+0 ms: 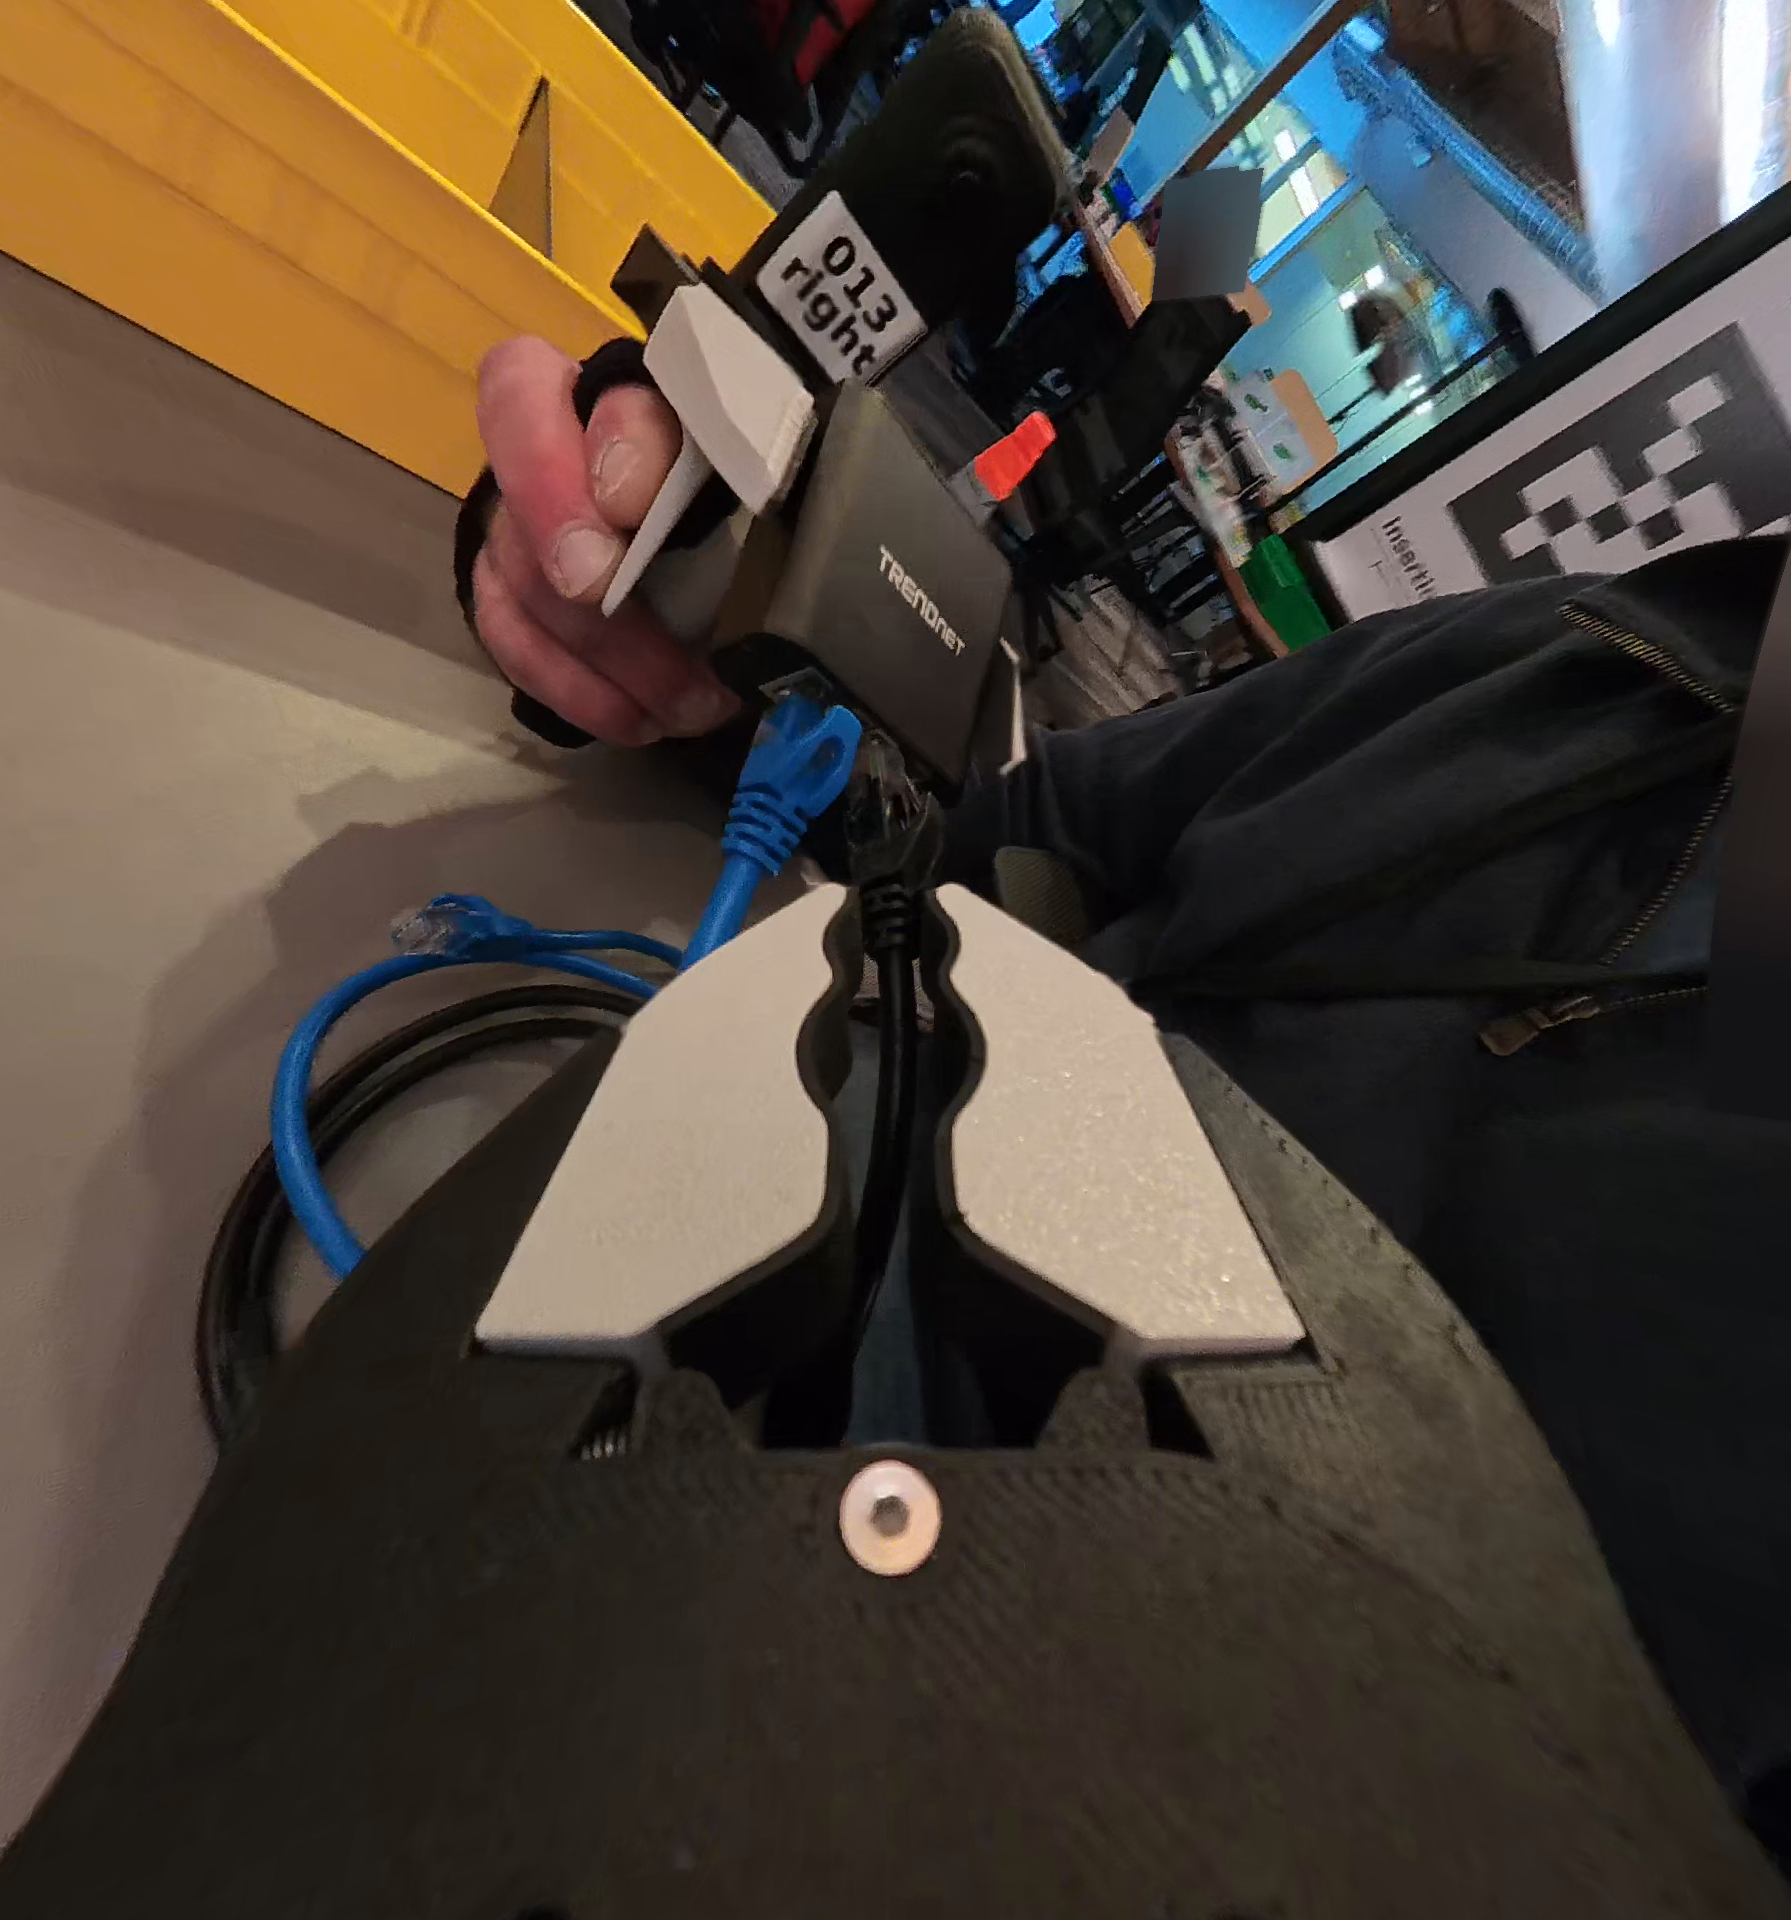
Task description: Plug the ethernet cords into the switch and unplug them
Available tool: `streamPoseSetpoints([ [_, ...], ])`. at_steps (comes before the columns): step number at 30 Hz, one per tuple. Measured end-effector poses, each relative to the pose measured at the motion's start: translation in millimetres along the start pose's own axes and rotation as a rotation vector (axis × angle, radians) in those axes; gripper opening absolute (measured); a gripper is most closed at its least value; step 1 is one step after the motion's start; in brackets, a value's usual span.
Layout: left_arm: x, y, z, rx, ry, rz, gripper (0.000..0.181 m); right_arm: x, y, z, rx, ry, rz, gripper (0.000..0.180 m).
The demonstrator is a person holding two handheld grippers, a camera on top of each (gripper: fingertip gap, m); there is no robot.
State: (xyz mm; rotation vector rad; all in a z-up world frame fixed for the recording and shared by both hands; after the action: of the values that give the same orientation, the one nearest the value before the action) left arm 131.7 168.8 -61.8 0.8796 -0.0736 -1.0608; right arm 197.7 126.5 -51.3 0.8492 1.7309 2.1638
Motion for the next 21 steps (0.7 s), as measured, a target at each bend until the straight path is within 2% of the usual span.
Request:
streamPoseSetpoints([
  [6,0,4,-6,0.227,0.286,0.087,0.022,-4,0,7,0.044,-0.033,0.021,0.061],
  [10,5,-1,-6,0.395,0.482,0.115,0.021,-1,-1,8,0.057,-0.032,0.018,0.061],
  [17,-13,-21,-23,0.663,0.880,-0.021,0.033,-5,-7,18,0.109,-0.093,-0.013,0.061],
  [21,-7,-34,-15,0.809,0.947,-0.094,0.033,-8,-12,27,0.127,-0.151,-0.039,0.060],
])
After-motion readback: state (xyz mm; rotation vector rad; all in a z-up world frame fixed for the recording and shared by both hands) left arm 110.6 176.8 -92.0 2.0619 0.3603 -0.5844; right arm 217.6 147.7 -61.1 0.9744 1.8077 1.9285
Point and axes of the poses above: each gripper's, where its closed fingertips meet, x out along the fingers, y out of its top, z = x × y across the jaws, the point moved 3 cm from there along -x, back along the fingers, and after that the axes turned 6 degrees about y, right-handed, at the moved point
